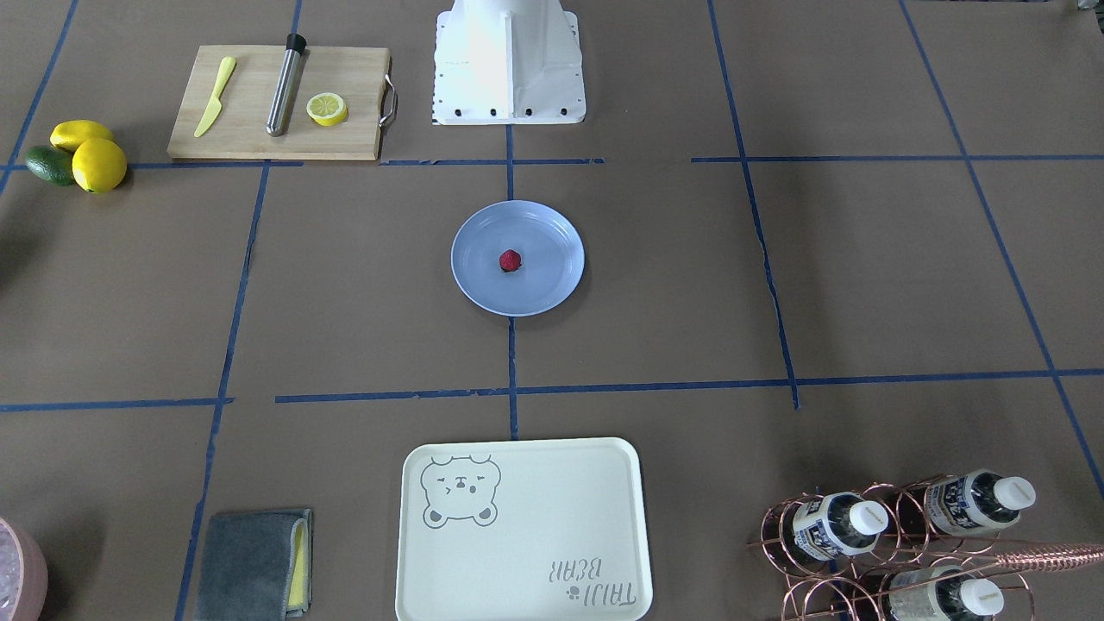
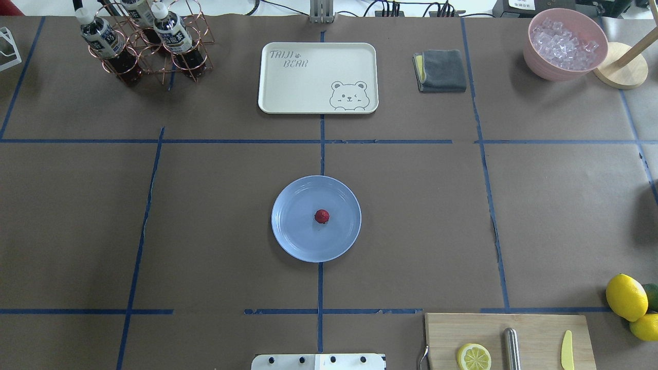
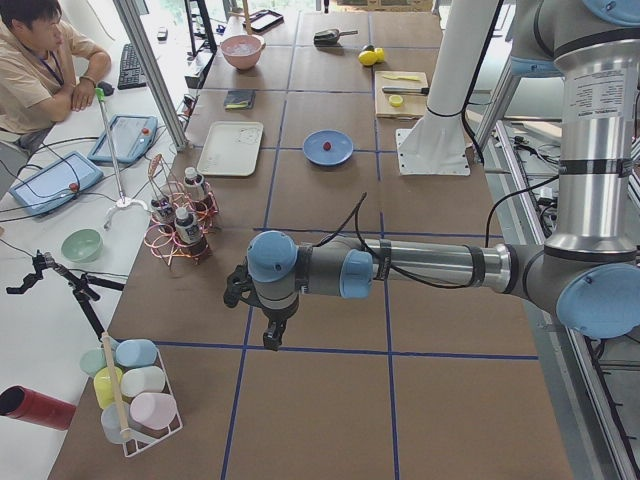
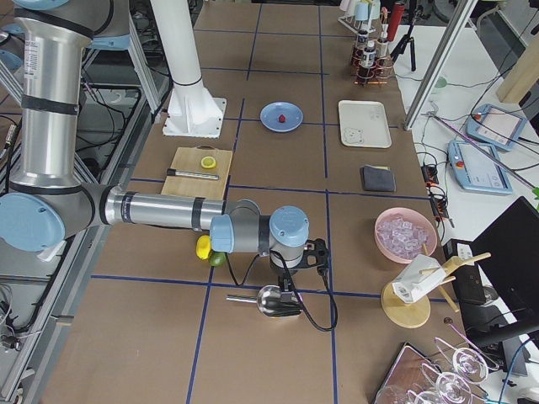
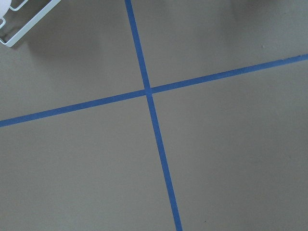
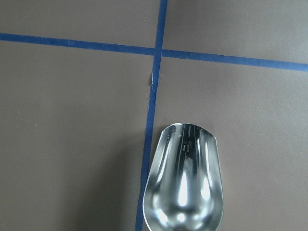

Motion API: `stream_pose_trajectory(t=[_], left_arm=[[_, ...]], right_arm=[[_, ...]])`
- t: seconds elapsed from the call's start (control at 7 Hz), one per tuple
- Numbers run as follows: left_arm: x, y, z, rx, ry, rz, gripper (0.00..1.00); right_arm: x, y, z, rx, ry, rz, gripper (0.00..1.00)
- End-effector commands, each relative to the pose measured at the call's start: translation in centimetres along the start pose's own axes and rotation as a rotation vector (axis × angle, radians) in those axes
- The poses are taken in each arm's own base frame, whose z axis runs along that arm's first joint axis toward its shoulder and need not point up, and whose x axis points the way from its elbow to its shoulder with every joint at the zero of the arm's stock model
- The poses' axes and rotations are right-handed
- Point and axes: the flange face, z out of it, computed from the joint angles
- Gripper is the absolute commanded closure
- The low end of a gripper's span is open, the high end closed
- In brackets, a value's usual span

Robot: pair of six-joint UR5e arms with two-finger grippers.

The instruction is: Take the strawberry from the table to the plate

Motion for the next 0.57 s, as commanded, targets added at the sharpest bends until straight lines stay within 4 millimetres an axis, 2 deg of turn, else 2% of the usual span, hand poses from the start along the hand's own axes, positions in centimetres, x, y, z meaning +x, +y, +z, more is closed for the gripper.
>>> stream_pose_trajectory(t=[0.0,0.43], left_arm=[[0.03,-0.01,-0.02,0.000,0.000,0.001,0.00],[0.13,-0.05,-0.12,0.002,0.000,0.003,0.00]], right_arm=[[0.05,-0.05,0.05,-0.001,0.004,0.002,0.00],[0.10,-0.04,0.05,-0.001,0.009,0.000,0.00]])
